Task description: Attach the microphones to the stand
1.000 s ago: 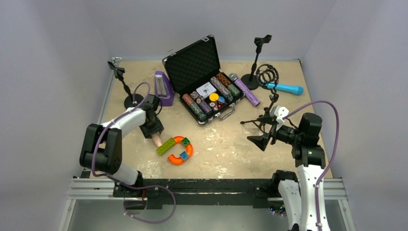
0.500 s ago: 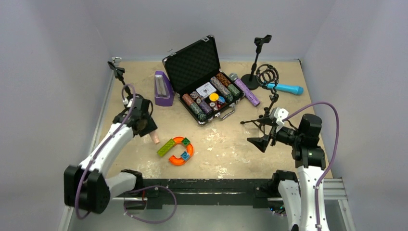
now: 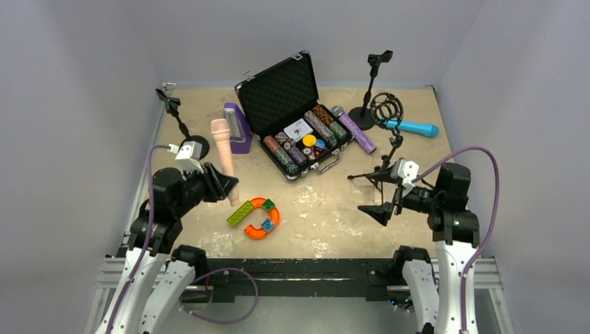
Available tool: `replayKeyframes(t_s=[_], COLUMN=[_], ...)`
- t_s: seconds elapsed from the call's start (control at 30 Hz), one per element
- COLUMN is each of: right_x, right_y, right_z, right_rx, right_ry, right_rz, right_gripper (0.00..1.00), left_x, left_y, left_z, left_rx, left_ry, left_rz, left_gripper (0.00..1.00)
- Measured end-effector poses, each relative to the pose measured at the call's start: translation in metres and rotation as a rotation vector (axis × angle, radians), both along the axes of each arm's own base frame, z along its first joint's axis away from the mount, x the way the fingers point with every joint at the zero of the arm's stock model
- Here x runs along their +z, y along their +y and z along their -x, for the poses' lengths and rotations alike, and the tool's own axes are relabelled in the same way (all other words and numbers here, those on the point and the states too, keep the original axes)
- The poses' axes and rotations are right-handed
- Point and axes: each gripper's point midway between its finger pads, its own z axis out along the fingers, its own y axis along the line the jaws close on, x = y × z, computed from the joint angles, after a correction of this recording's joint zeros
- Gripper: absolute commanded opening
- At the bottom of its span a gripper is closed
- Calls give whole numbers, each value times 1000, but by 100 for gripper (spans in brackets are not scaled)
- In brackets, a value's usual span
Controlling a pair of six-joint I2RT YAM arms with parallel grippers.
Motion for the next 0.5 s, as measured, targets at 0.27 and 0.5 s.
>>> replayKeyframes(t_s=[0.27, 0.5], right_x=[40, 67], right_y=[5, 11], right_z=[13, 20], right_rx=[48, 102], right_ry=[-50, -50], right_rz=[3, -37], right_gripper=[97, 96], left_x=[32, 48], left_y=[-64, -115], left_z=[30, 50], left_rx=[-356, -580], left_ry=[-154, -177], left_rz=[67, 55], left_gripper=[0, 0])
